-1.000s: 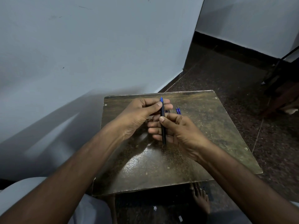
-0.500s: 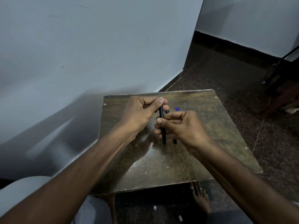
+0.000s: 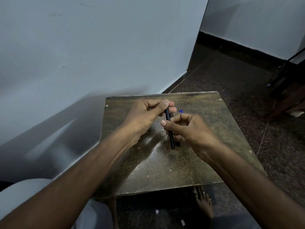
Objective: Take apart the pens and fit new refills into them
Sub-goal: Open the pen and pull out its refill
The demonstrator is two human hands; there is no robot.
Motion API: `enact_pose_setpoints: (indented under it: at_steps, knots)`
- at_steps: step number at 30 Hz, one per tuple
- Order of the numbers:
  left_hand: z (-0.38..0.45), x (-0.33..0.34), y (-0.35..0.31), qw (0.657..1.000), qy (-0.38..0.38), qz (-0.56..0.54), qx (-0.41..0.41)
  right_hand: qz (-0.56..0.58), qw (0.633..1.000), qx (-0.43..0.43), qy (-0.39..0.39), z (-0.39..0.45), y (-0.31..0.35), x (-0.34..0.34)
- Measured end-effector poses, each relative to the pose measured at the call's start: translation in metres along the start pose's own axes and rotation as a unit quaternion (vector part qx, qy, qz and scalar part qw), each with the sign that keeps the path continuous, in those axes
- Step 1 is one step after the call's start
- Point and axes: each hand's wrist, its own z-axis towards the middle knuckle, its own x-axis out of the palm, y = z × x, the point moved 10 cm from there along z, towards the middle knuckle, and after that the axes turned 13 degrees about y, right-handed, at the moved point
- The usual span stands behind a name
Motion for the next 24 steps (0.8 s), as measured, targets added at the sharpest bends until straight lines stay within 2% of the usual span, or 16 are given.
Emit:
enact_pose_setpoints:
  at_steps: [2, 6, 11, 15, 19, 24]
  knots:
    - [0.000, 0.000, 0.000, 1.000, -0.004, -0.005, -0.003, 0.009, 1.000, 0.008, -0.003, 0.001, -0.003, 0.000]
    - [-0.002, -0.004, -0.001, 1.000, -0.022, -0.017, -0.008, 0.061, 0.997, 0.013, 0.044, 0.001, -0.005, 0.010]
    - [-0.001, -0.002, 0.003, 0.999, -0.014, -0.028, -0.018, 0.032, 0.999, 0.013, -0.004, 0.003, -0.007, 0.001]
    - [-0.001, -0.005, 0.002, 0.999, -0.026, -0.020, -0.014, 0.082, 0.996, 0.017, 0.038, 0.004, -0.011, 0.010]
    - [-0.001, -0.003, 0.002, 1.000, -0.014, -0.015, -0.013, 0.043, 0.999, 0.004, -0.015, 0.005, -0.010, -0.001]
    - [-0.001, -0.005, 0.001, 0.999, -0.027, -0.022, -0.012, 0.106, 0.993, 0.022, 0.037, 0.005, -0.013, 0.012]
